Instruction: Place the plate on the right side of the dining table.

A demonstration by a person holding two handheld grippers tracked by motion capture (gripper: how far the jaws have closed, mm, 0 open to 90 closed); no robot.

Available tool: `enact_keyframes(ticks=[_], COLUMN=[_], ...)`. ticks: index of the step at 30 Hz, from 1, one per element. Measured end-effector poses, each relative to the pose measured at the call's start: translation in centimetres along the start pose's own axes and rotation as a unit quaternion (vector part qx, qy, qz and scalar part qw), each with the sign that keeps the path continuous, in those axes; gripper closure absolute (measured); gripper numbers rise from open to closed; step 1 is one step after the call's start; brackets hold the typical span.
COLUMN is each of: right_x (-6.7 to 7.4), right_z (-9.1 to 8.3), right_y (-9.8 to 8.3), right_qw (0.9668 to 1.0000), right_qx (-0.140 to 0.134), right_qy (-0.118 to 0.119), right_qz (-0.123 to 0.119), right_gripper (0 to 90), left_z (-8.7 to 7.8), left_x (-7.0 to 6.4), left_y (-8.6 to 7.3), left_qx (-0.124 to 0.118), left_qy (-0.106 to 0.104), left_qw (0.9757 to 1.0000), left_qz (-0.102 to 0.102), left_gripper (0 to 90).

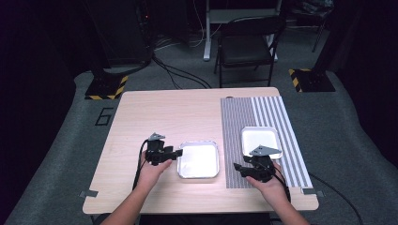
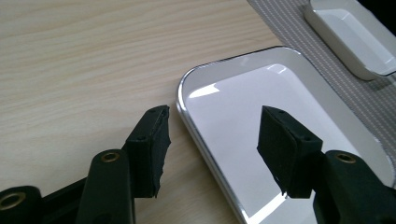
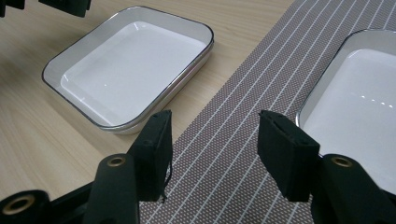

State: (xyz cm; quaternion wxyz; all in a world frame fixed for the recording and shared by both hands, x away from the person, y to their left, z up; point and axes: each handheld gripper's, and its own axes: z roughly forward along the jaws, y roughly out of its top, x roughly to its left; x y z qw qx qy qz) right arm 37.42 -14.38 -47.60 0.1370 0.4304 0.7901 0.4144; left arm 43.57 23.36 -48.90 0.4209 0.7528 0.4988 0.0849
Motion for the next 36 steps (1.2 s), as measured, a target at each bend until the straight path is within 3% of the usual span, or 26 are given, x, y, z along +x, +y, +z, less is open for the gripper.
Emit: enact_keyframes(ticks=[18, 36], right_x=[1.4, 2.1], right_z=[1.6, 2.1], right_y=[-1.3, -2.1], right_qw=[0.9997, 0.9988], right_qx=[0.012, 0.005], right_qy=[0.016, 0.013], right_qz=[-0.016, -0.046], right_gripper=[45.0, 43.7], left_z=[0.8, 0.9], left_x=[2.0, 2.9], left_y=[-1.7, -1.7], left_qx=[0.023, 0.025], left_qy=[0.005, 0.038], left_qw=[0.9993, 0.9988], left_qz=[-0.029, -0.019], left_gripper=[42.1, 40.2])
